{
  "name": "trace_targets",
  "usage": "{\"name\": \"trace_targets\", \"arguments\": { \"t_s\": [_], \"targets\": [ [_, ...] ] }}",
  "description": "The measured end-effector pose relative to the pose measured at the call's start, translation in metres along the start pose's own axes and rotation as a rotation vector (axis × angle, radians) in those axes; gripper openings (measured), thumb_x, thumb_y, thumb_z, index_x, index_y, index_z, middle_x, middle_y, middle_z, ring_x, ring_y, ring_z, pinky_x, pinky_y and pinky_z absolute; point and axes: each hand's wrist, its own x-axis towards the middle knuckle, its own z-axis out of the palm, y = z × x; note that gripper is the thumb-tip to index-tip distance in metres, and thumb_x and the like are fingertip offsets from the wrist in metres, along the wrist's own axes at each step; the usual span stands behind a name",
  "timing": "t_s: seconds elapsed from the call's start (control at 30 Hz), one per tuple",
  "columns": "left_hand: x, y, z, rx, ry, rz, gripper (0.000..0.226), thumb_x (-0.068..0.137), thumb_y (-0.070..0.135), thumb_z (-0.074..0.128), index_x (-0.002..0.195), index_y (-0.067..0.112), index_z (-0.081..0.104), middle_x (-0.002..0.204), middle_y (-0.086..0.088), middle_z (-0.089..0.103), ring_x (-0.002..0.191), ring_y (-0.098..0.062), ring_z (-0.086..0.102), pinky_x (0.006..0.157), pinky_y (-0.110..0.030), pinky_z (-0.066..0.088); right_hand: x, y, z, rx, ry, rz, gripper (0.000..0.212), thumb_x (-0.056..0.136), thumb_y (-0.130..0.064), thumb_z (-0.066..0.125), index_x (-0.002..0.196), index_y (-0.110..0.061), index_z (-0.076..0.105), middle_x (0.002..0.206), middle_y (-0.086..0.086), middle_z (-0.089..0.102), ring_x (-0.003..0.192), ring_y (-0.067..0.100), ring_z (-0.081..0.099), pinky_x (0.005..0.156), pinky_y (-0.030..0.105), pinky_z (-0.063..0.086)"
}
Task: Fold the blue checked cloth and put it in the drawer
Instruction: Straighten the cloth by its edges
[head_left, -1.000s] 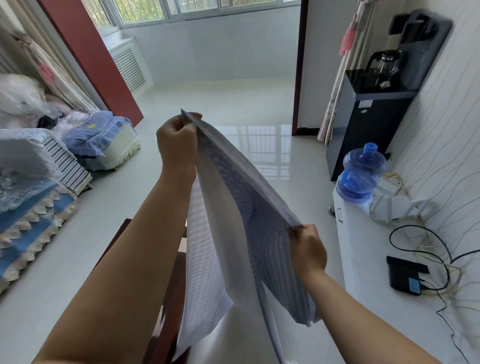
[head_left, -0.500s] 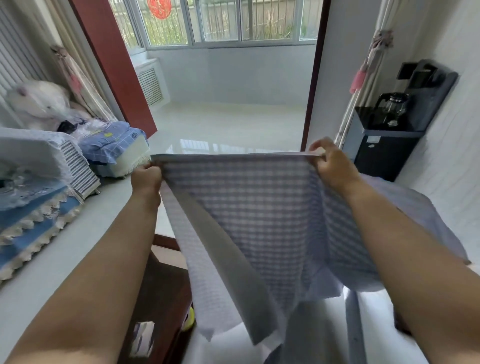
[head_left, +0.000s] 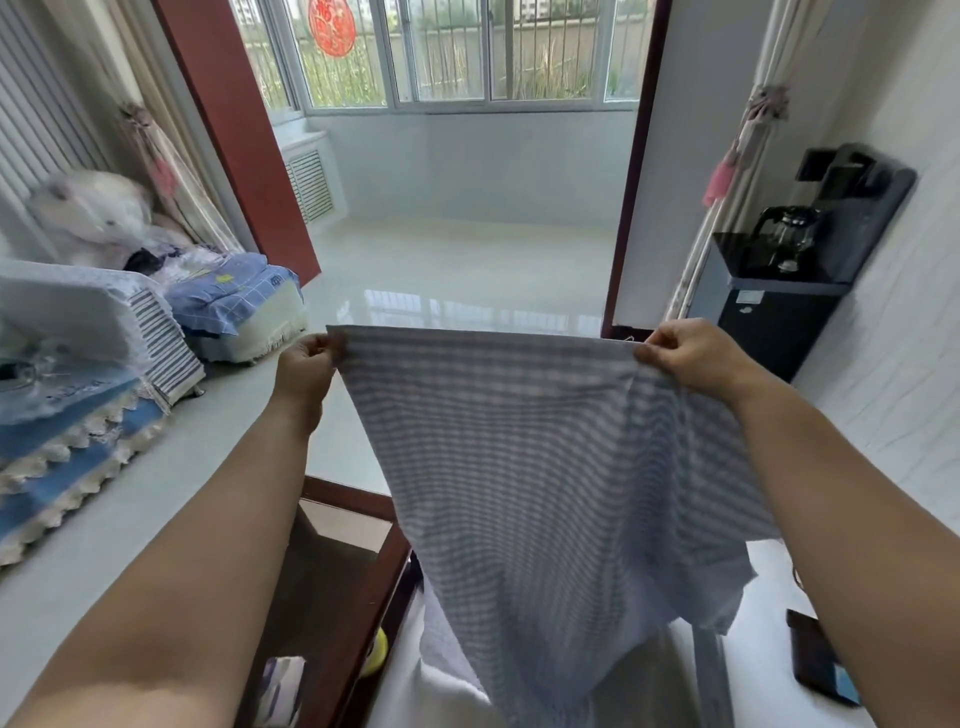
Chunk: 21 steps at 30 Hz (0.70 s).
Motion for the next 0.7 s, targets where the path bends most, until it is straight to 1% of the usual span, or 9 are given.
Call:
{"name": "trace_targets", "arguments": {
  "t_s": [0.07, 0.1, 0.23, 0.33, 0.43, 0.47, 0.57, 0.63, 0.7],
  "targets": [
    [-0.005, -0.003, 0.003, -0.042, -0.051, -0.008, 0.014, 0.093, 0.024, 0.060, 0.086, 0.014, 0.066, 0.086, -0.005, 0.064, 0.080, -0.016, 0.057, 0.078, -0.028, 0.049, -0.002, 0.007, -0.001, 0.071, -0.010, 0.053, 0.026, 0.084, -0.033, 0.070, 0.085, -0.007, 0.071, 0.084, 0.008, 0.068, 0.080, 0.019, 0.059, 0.076, 0.033, 0.047],
    [-0.007, -0.004, 0.004, -0.048, -0.080, -0.022, 0.014, 0.094, 0.024, 0.059, 0.089, 0.013, 0.067, 0.089, -0.005, 0.067, 0.081, -0.015, 0.060, 0.079, -0.028, 0.052, -0.003, 0.012, -0.001, 0.097, -0.026, 0.084, 0.025, 0.083, -0.033, 0.070, 0.083, -0.007, 0.071, 0.084, 0.008, 0.069, 0.078, 0.017, 0.059, 0.075, 0.031, 0.047],
    [-0.013, -0.011, 0.008, -0.065, -0.160, -0.064, 0.018, 0.098, 0.020, 0.053, 0.089, 0.013, 0.066, 0.073, 0.006, 0.072, 0.066, -0.006, 0.064, 0.063, -0.020, 0.054, -0.013, 0.027, 0.000, 0.157, -0.161, 0.179, 0.027, 0.084, -0.036, 0.069, 0.079, -0.009, 0.072, 0.077, 0.005, 0.067, 0.074, 0.016, 0.057, 0.066, 0.026, 0.045],
    [-0.013, -0.016, 0.011, -0.004, -0.066, 0.004, 0.022, 0.099, 0.020, 0.051, 0.083, 0.017, 0.065, 0.078, 0.001, 0.062, 0.074, -0.011, 0.053, 0.071, -0.025, 0.046, -0.019, 0.031, -0.001, 0.168, -0.286, 0.182, 0.028, 0.082, -0.044, 0.067, 0.072, -0.018, 0.070, 0.073, -0.001, 0.065, 0.076, 0.015, 0.057, 0.070, 0.026, 0.044],
    [-0.011, -0.009, 0.016, 0.099, 0.086, 0.137, 0.028, 0.099, 0.022, 0.047, 0.073, 0.019, 0.056, 0.070, 0.003, 0.048, 0.066, -0.008, 0.040, 0.064, -0.027, 0.036, -0.026, 0.024, -0.011, 0.257, -0.489, 0.152, 0.041, 0.062, -0.062, 0.074, 0.066, -0.022, 0.071, 0.068, -0.006, 0.064, 0.069, 0.010, 0.056, 0.070, 0.025, 0.044],
    [-0.011, -0.002, 0.018, 0.120, 0.130, 0.185, 0.030, 0.099, 0.024, 0.045, 0.070, 0.019, 0.051, 0.068, 0.003, 0.044, 0.065, -0.008, 0.037, 0.062, -0.027, 0.033, -0.029, 0.018, -0.015, 0.307, -0.566, 0.117, 0.039, 0.062, -0.060, 0.076, 0.066, -0.021, 0.071, 0.067, -0.006, 0.065, 0.066, 0.008, 0.058, 0.067, 0.022, 0.045],
    [-0.005, 0.026, 0.027, 0.208, 0.224, 0.289, 0.035, 0.101, 0.028, 0.037, 0.066, 0.024, 0.038, 0.066, 0.005, 0.038, 0.064, -0.007, 0.035, 0.062, -0.027, 0.032, -0.038, -0.003, -0.027, 0.536, -0.713, 0.049, 0.019, 0.076, -0.031, 0.068, 0.066, -0.015, 0.070, 0.063, -0.002, 0.065, 0.056, 0.006, 0.059, 0.055, 0.016, 0.049],
    [0.002, 0.043, 0.031, 0.303, 0.256, 0.275, 0.033, 0.101, 0.024, 0.034, 0.069, 0.022, 0.041, 0.073, -0.003, 0.048, 0.074, -0.015, 0.045, 0.071, -0.035, 0.038, -0.040, -0.012, -0.030, 0.610, -0.693, 0.044, 0.018, 0.082, -0.019, 0.061, 0.069, -0.009, 0.068, 0.060, -0.002, 0.064, 0.051, 0.005, 0.058, 0.051, 0.015, 0.048],
    [0.008, 0.049, 0.035, 0.378, 0.273, 0.179, 0.029, 0.099, 0.018, 0.033, 0.084, 0.007, 0.055, 0.097, -0.023, 0.060, 0.094, -0.030, 0.055, 0.085, -0.040, 0.041, -0.032, -0.014, -0.026, 0.424, -0.466, 0.078, 0.021, 0.089, -0.021, 0.061, 0.076, -0.007, 0.070, 0.065, -0.002, 0.068, 0.057, 0.008, 0.060, 0.058, 0.021, 0.050]
  ]
}}
